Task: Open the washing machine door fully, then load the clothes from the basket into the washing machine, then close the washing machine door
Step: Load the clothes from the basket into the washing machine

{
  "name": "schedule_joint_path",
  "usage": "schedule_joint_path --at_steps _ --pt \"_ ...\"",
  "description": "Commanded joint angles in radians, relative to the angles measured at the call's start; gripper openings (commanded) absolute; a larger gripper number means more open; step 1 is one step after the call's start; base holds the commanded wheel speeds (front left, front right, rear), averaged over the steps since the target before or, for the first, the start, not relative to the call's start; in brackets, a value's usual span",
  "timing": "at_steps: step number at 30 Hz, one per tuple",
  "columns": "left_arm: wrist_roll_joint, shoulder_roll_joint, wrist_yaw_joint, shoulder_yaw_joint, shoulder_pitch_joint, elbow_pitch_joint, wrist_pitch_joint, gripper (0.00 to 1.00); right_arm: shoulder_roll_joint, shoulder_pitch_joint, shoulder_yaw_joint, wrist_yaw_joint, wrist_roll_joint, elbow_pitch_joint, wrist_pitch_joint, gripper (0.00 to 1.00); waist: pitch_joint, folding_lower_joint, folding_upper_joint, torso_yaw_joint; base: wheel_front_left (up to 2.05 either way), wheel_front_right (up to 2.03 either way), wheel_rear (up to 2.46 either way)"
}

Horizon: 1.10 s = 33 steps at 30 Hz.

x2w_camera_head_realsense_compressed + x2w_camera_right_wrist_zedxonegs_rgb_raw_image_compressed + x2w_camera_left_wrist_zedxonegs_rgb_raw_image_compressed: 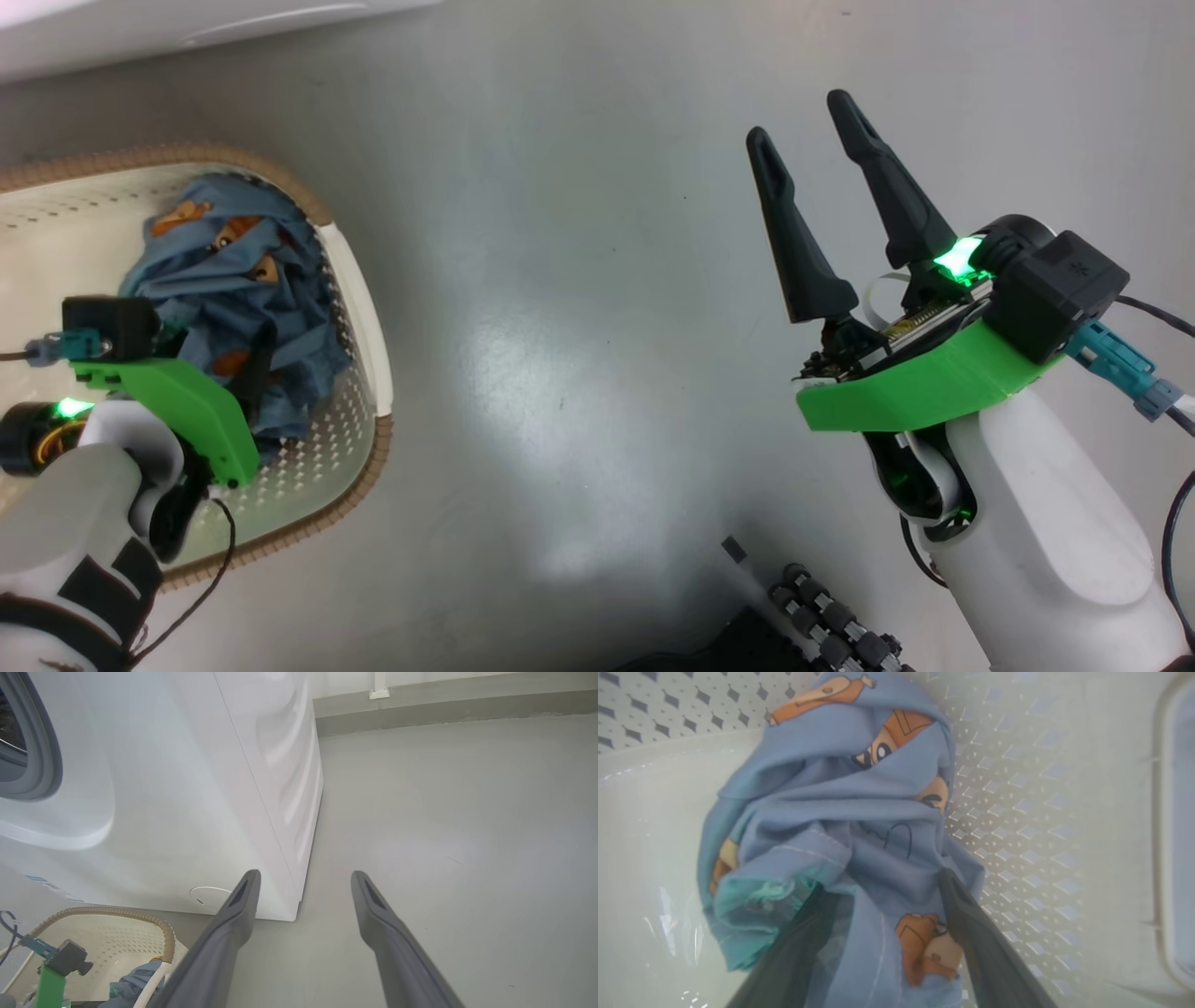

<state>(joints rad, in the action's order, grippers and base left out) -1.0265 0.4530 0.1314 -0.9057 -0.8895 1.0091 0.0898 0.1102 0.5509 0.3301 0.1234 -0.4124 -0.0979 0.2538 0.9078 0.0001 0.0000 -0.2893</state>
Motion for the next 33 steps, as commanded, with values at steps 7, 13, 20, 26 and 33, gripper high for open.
schedule_joint_path --at_steps 7,13,20,26,33 --pt "-0.063 0.043 -0.001 -0.048 -0.023 -0.003 0.023 0.26 -0.004 -0.019 0.029 0.007 0.010 0.025 0.008 1.00 0.009 -0.0001 0.0000 -0.013 0.00 0.00 0.00" --pt "-0.114 0.050 -0.001 -0.100 -0.042 -0.005 0.040 0.00 -0.002 -0.018 0.025 0.007 0.011 0.022 0.008 1.00 0.005 -0.0001 0.0000 -0.011 0.00 0.00 0.00" --pt "-0.191 0.051 -0.001 -0.143 -0.036 0.000 0.077 0.00 -0.004 -0.014 0.020 0.007 0.011 0.016 0.008 1.00 -0.029 -0.0001 0.0000 0.008 0.00 0.00 0.00" --pt "-0.241 0.048 -0.001 -0.158 -0.020 0.002 0.121 0.00 0.001 -0.016 0.014 0.007 0.009 0.008 0.008 1.00 -0.076 -0.0001 0.0000 0.030 0.00 0.00 0.00" --pt "-0.276 0.044 -0.001 -0.165 0.006 -0.014 0.162 0.00 0.013 -0.025 0.005 0.007 0.003 0.001 0.008 1.00 -0.144 -0.0001 0.0000 0.058 0.00 0.00 0.00"
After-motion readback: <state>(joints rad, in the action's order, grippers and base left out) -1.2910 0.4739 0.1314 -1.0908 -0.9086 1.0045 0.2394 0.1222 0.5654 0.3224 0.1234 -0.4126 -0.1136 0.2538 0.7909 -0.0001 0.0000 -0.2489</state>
